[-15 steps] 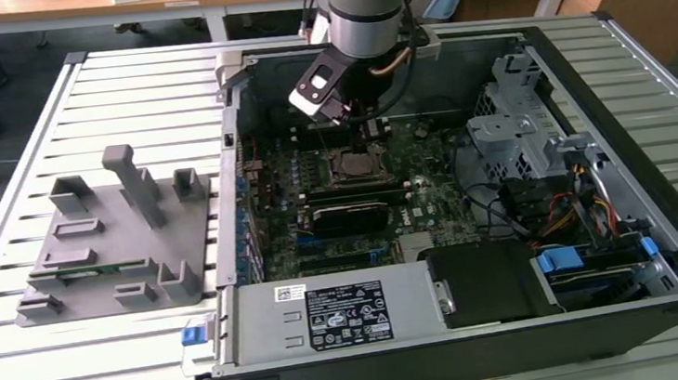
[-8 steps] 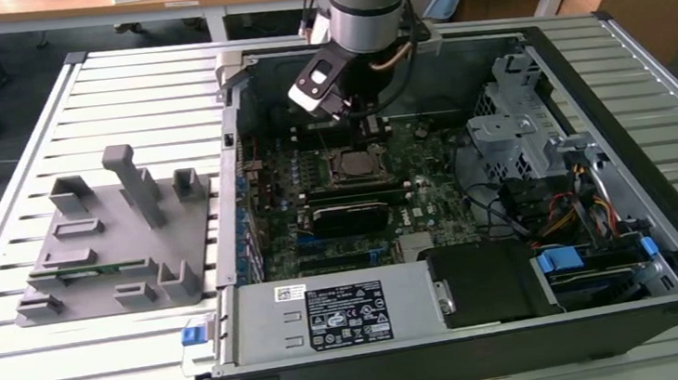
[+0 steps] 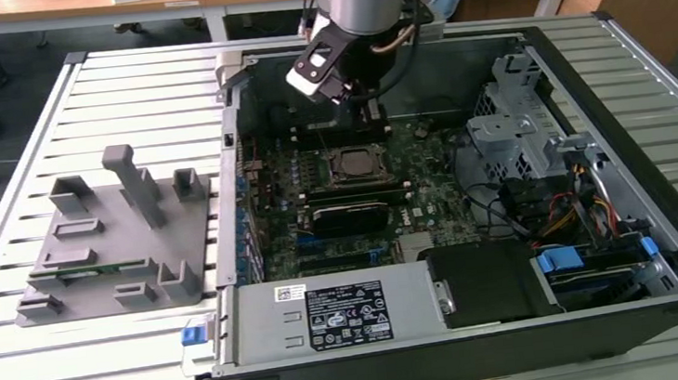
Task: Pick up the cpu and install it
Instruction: 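Install the first cpu locking lever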
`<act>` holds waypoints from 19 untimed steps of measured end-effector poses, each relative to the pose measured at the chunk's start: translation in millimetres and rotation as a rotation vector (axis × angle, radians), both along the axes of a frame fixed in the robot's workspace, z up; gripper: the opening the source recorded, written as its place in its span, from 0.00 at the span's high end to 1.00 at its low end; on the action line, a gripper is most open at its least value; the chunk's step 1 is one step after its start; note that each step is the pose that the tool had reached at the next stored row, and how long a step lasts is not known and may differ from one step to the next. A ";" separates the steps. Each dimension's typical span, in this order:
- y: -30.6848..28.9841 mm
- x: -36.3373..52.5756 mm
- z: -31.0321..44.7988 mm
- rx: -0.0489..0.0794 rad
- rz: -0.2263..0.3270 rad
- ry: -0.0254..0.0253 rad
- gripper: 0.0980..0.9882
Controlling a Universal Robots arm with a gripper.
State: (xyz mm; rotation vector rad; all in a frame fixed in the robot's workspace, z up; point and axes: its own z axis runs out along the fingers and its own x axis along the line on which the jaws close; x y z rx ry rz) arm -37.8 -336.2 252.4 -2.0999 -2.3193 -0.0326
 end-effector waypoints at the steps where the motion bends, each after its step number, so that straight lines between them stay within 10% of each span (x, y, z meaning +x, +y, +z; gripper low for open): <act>1: 0.0 0.0 3.9 0.000 0.000 -0.0001 0.99; 5: 0.0 0.0 14.3 0.000 0.000 0.0000 0.99; 19: 0.0 -0.2 14.3 0.000 0.185 0.0000 0.99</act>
